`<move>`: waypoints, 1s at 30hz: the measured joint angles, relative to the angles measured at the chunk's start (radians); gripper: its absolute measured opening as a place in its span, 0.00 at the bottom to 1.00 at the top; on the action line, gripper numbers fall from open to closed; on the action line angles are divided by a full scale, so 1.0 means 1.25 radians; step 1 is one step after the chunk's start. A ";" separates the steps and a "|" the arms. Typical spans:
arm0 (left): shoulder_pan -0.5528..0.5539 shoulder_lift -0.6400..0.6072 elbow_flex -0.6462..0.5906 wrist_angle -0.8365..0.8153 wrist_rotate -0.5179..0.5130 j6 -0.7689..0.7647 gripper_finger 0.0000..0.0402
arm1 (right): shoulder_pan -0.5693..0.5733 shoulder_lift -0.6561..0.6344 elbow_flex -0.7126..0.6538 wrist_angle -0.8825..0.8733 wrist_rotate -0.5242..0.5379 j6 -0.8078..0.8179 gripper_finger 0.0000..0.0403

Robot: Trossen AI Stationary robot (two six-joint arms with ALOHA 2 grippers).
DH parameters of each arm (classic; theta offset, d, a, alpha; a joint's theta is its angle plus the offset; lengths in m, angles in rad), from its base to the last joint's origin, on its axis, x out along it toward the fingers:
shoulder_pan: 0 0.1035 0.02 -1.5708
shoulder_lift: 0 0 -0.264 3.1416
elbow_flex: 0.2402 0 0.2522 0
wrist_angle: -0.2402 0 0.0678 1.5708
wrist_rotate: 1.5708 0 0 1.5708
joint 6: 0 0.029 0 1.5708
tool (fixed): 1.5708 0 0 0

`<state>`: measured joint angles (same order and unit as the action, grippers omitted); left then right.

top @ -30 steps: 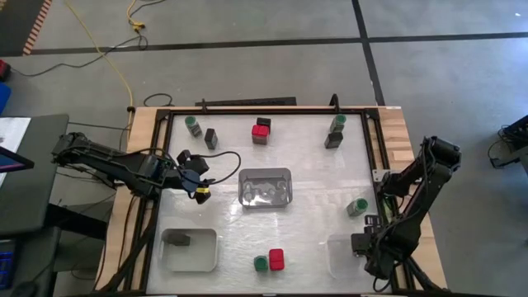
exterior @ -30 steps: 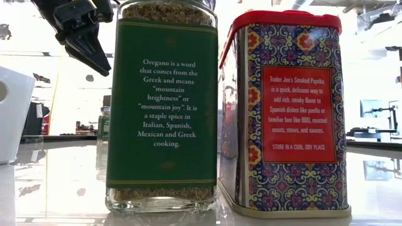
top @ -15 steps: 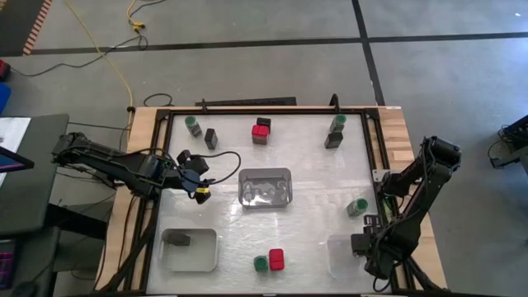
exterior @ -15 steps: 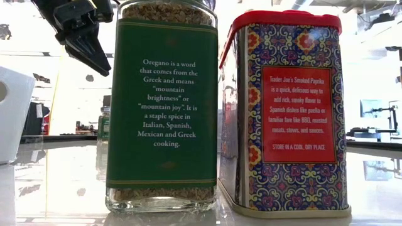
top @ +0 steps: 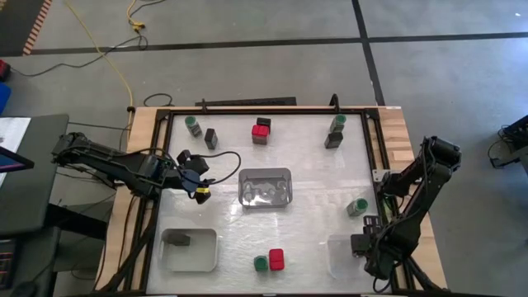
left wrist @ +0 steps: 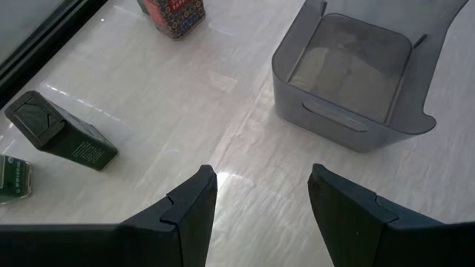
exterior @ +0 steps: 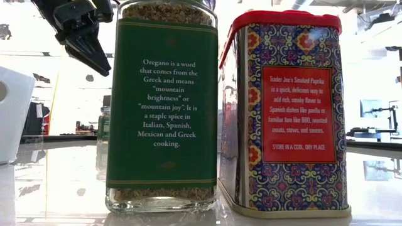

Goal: Sort spices by type
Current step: Put the right red seasoning can into the transparent bin, then put the top left green seasoning bottle into the black bin

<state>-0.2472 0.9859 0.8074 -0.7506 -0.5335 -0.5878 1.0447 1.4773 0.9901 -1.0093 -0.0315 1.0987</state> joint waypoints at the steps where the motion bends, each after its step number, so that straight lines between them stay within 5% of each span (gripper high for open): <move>1: 0.000 0.000 0.000 0.000 0.000 0.000 0.50 | 0.000 0.000 0.000 -0.005 0.000 0.000 0.73; 10: 0.000 0.000 0.000 0.000 0.000 0.000 0.50 | 0.000 0.000 0.000 -0.008 0.000 0.000 0.81; 30: 0.000 0.000 0.000 0.000 0.000 0.000 0.50 | 0.002 0.000 0.108 -0.140 0.031 -0.006 0.82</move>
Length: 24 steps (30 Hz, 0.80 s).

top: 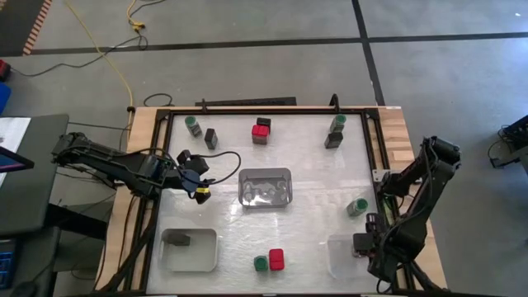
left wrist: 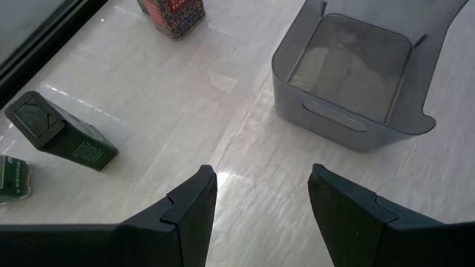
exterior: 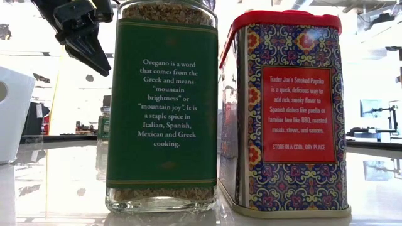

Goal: Sort spices by type
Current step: Put the top left green seasoning bottle into the black bin

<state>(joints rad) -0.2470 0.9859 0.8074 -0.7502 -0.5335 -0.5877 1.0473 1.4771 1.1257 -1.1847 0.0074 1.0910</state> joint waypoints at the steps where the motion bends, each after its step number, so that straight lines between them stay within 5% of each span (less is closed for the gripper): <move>1: 0.000 0.000 0.000 0.000 0.000 0.001 0.50 | 0.000 0.000 0.006 -0.011 0.000 0.000 0.82; 9: 0.000 0.000 0.000 0.011 -0.002 0.035 0.50 | -0.008 0.000 0.040 -0.064 0.092 0.116 0.82; 15: 0.000 0.000 0.000 0.012 -0.001 0.032 0.50 | -0.046 0.000 0.051 -0.084 0.109 0.045 0.82; 24: 0.000 0.000 0.000 0.013 0.000 -0.109 0.50 | -0.182 0.000 0.052 -0.054 0.248 0.139 0.81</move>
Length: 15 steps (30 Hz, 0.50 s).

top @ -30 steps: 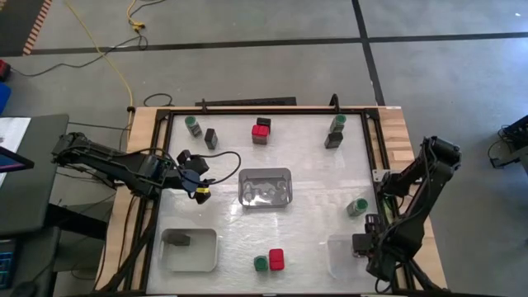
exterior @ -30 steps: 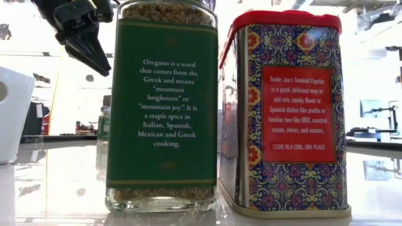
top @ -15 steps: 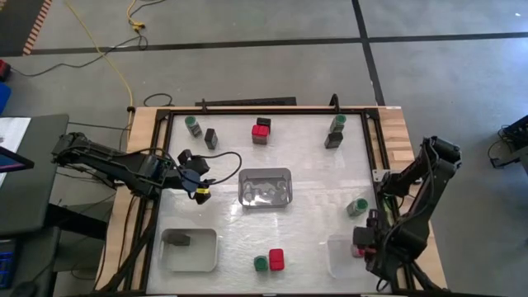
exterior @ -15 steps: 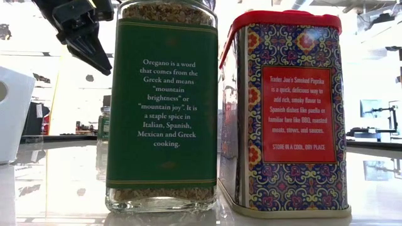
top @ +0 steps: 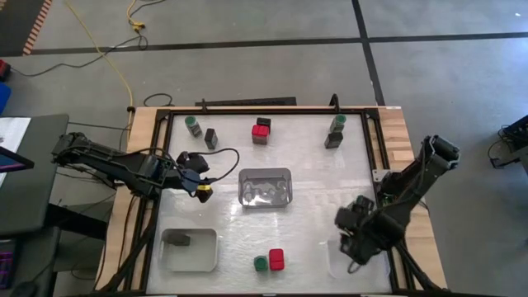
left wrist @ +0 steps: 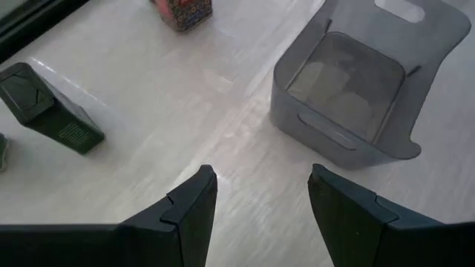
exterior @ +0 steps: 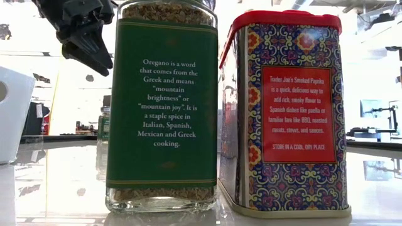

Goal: Sort spices by type
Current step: Put the top left green seasoning bottle into the black bin

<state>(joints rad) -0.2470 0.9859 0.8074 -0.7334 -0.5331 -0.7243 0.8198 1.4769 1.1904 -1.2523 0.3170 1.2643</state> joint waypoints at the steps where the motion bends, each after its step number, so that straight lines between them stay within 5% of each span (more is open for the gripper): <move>1: 0.000 0.000 0.000 0.000 0.000 0.001 0.50 | -0.018 0.000 0.000 0.000 0.019 0.016 0.80; 9: 0.011 0.000 0.000 0.029 -0.017 0.025 0.50 | -0.143 -0.041 0.000 -0.011 0.241 0.166 0.79; 15: 0.076 0.000 0.018 0.073 -0.064 0.056 0.50 | -0.262 -0.096 0.000 0.006 0.326 0.128 0.79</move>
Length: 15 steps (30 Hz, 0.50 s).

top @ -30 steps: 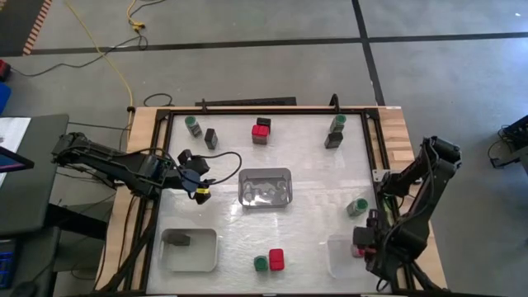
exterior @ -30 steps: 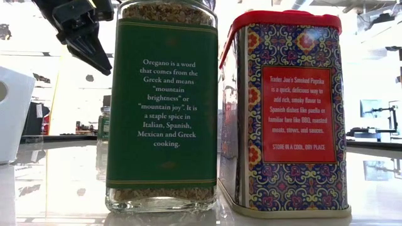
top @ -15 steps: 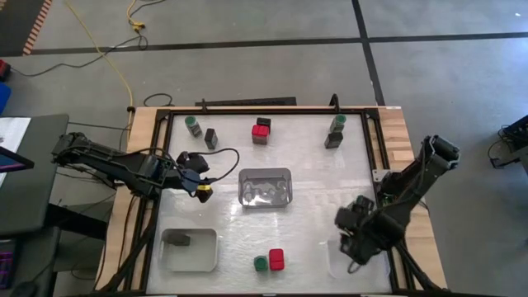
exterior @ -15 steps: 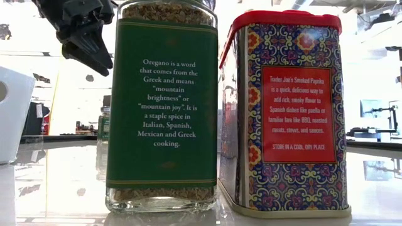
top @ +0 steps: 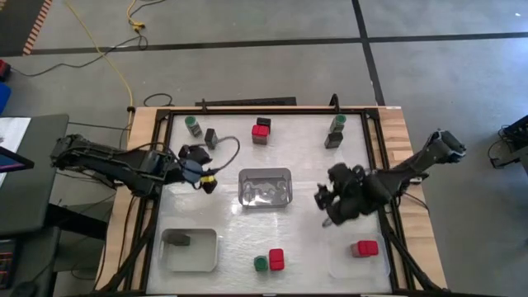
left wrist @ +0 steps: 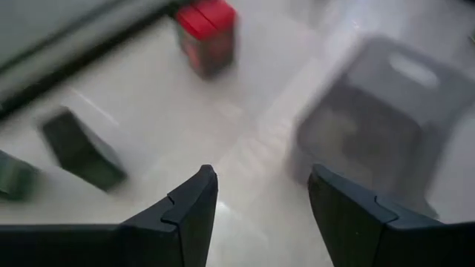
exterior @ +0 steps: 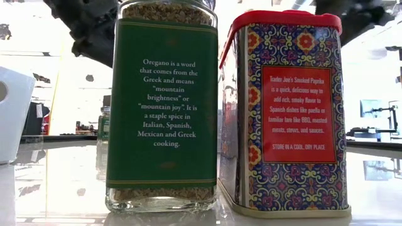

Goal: Sort spices by type
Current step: Put the top left green seasoning bottle into the black bin

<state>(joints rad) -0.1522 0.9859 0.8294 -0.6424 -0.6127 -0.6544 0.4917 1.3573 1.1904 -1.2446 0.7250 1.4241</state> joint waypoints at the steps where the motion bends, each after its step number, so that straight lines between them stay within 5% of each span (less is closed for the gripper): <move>1: 0.019 0.000 0.011 0.002 -0.015 0.015 0.49 | -0.021 -0.008 0.000 0.005 0.006 -0.014 0.79; 9: 0.219 -0.001 0.141 0.005 0.025 0.182 0.47 | -0.155 -0.045 0.000 0.031 0.009 -0.078 0.79; 15: 0.269 -0.001 0.202 0.004 0.029 0.185 0.47 | -0.192 -0.042 0.000 0.074 0.009 -0.148 0.79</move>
<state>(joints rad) 0.1840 0.9851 1.0819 -0.6373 -0.5765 -0.4236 0.2518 1.3043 1.1904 -1.1517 0.7364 1.2391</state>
